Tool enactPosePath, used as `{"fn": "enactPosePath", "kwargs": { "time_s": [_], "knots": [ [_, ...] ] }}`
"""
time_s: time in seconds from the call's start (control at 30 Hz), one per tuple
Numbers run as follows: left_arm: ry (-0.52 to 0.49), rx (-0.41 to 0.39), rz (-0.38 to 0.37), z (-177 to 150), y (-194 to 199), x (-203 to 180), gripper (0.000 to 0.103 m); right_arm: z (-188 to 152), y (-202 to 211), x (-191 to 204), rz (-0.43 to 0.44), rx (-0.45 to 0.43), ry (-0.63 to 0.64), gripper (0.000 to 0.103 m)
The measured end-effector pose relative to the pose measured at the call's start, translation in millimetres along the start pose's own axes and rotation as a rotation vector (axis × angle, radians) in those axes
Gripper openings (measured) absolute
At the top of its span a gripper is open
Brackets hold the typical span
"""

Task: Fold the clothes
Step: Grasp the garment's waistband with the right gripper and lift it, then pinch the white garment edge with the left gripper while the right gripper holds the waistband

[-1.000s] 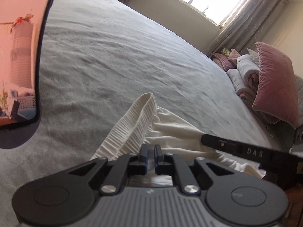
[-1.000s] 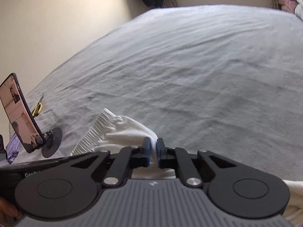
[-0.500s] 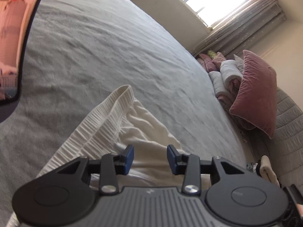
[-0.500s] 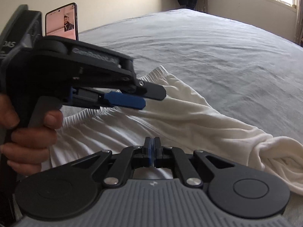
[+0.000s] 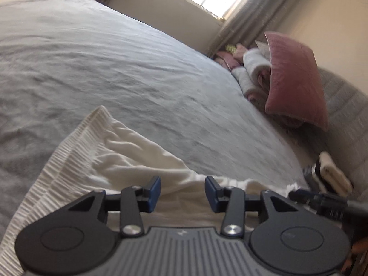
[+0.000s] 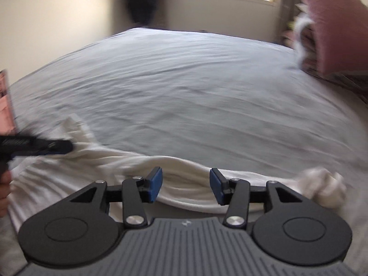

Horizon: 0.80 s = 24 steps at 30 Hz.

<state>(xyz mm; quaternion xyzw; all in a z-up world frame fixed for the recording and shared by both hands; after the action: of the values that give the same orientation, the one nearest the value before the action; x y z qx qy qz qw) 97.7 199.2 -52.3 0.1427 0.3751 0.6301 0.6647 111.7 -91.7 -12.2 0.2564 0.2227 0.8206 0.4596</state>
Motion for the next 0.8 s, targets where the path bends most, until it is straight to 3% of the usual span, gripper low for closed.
{"fn": "enactPosePath", "kwargs": {
  "time_s": [0.17, 0.37, 0.63, 0.7, 0.77, 0.8],
  "knots": [
    [-0.125, -0.012, 0.006, -3, -5, -37, 0.044, -5, 32, -75, -0.103, -0.077, -0.280, 0.050],
    [-0.313, -0.024, 0.006, -6, -24, -100, 0.044, -9, 41, -144, -0.099, -0.114, -0.635, 0.050],
    [-0.511, -0.030, 0.054, -20, -58, -143, 0.044, -20, 23, -171, -0.044, -0.147, -0.784, 0.046],
    [-0.558, -0.031, 0.068, -23, -67, -152, 0.044, -21, 14, -173, -0.024, -0.154, -0.785, 0.037],
    [-0.598, -0.034, 0.081, -26, -75, -161, 0.044, -15, 11, -168, -0.039, -0.151, -0.735, 0.008],
    [-0.591, -0.044, 0.086, -24, -73, -162, 0.043, -12, 11, -165, -0.051, -0.151, -0.701, 0.008]
  ]
}}
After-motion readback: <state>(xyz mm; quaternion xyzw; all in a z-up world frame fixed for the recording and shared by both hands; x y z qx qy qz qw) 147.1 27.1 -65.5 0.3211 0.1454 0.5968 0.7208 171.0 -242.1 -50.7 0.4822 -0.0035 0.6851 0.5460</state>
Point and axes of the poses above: each gripper's, at about its wrist camera, not at the fingertips, and y roughly against the way its jaws point, x to its left, z to its top, the point moved 4 cm from there along -y, roughly the way its jaws point, and after that the axes turned 15 degrees about z, right-handed, at the moved point
